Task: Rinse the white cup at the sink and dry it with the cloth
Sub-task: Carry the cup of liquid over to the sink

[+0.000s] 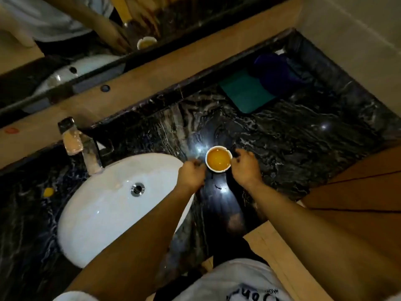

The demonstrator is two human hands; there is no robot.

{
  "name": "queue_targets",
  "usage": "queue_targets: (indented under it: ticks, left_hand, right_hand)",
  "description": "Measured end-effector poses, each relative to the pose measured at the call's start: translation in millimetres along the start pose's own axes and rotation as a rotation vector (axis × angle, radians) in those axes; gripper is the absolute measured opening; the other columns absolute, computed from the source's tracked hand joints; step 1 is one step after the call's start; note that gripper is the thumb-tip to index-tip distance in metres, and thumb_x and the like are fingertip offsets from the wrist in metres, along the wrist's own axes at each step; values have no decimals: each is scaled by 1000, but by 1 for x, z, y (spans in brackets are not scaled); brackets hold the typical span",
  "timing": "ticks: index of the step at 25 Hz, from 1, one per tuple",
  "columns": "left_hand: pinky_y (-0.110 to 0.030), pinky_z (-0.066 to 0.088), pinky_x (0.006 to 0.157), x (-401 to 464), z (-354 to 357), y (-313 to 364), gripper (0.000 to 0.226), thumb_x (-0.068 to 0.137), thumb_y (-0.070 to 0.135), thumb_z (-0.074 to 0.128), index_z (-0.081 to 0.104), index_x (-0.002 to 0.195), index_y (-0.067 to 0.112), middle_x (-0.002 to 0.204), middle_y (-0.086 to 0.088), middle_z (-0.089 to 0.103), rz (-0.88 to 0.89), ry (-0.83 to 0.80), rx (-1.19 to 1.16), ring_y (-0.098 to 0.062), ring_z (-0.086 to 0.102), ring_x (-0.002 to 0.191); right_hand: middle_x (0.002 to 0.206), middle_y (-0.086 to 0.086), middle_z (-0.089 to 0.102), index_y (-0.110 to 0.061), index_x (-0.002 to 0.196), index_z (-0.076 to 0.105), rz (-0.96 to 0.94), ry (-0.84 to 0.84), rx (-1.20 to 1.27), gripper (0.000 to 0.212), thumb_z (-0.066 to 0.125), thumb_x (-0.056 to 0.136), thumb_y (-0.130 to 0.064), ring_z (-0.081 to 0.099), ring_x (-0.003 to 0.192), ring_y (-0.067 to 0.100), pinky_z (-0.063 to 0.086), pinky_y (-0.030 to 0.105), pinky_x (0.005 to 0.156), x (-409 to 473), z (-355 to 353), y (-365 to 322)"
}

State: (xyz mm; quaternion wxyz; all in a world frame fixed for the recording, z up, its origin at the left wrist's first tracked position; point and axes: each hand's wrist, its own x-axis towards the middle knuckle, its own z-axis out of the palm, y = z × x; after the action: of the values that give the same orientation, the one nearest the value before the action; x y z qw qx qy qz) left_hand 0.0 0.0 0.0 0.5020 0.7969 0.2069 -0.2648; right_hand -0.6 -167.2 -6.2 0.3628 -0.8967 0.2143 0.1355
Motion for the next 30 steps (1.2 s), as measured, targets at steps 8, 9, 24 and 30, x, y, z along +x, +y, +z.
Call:
queue_targets:
  ticks: [8,9,24,30]
  left_hand:
    - [-54,62,80,18,32,13,35,100,17,54,57,133,5,114,-23,70,-186,127,-198,-39,73,89]
    - [-55,62,81,20,34,12,34,100,16,54,59,131,3,116,-23,70,-175,131,-180,-41,73,91]
    - [-38,63,64,4,5,-4,17,95,6,61,69,110,8,94,-12,75,-115,212,-364,-26,74,80]
    - [-41,61,85,-22,-47,-38,22,92,3,64,65,114,6,103,-15,72,-120,185,-610,-27,71,96]
  right_hand:
    - [127,24,59,-9,134,63,-121,-58,-10,37,52,98,-13,57,115,38,43,36,97,16,2,9]
    - [126,23,59,-10,133,63,-113,-70,-3,36,52,99,-14,58,114,37,44,36,96,17,2,10]
    - [106,20,71,-11,116,72,-121,-140,-43,31,60,87,-18,71,84,39,59,51,79,9,8,-26]
    - [93,16,76,-11,102,77,-184,-133,-68,26,61,83,-18,73,75,34,60,49,76,-25,38,-64]
